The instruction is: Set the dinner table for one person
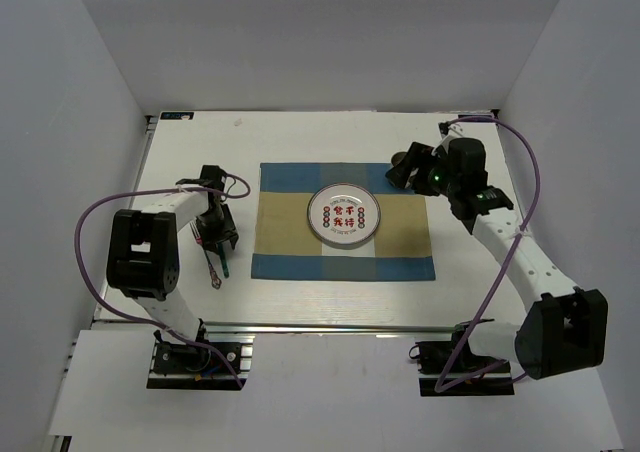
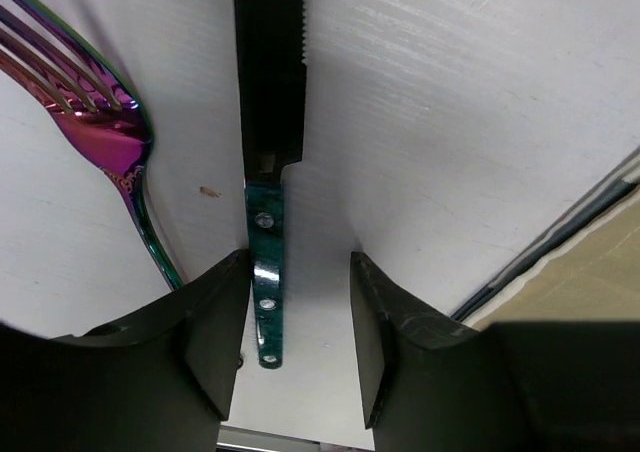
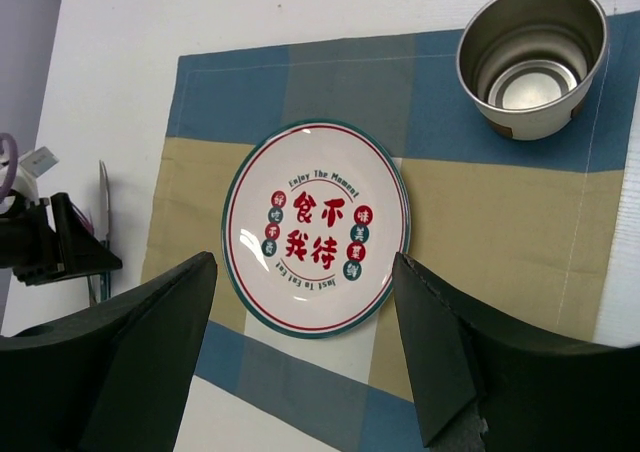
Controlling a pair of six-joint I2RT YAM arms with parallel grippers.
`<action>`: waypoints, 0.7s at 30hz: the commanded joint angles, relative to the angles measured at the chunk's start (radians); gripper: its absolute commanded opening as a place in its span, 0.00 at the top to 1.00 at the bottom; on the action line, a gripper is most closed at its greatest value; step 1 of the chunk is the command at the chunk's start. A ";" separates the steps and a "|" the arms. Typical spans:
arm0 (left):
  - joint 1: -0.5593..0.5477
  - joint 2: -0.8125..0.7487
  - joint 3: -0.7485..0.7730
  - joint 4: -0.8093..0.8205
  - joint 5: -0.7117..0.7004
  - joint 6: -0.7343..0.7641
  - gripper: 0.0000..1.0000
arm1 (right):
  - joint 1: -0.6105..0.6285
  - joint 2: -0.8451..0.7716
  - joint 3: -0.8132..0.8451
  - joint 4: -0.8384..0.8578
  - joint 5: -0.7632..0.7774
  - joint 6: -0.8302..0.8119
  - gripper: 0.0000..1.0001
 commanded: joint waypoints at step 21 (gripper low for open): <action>-0.101 -0.077 0.350 -0.063 0.219 0.035 1.00 | -0.005 -0.205 -0.029 -0.024 0.007 0.010 0.22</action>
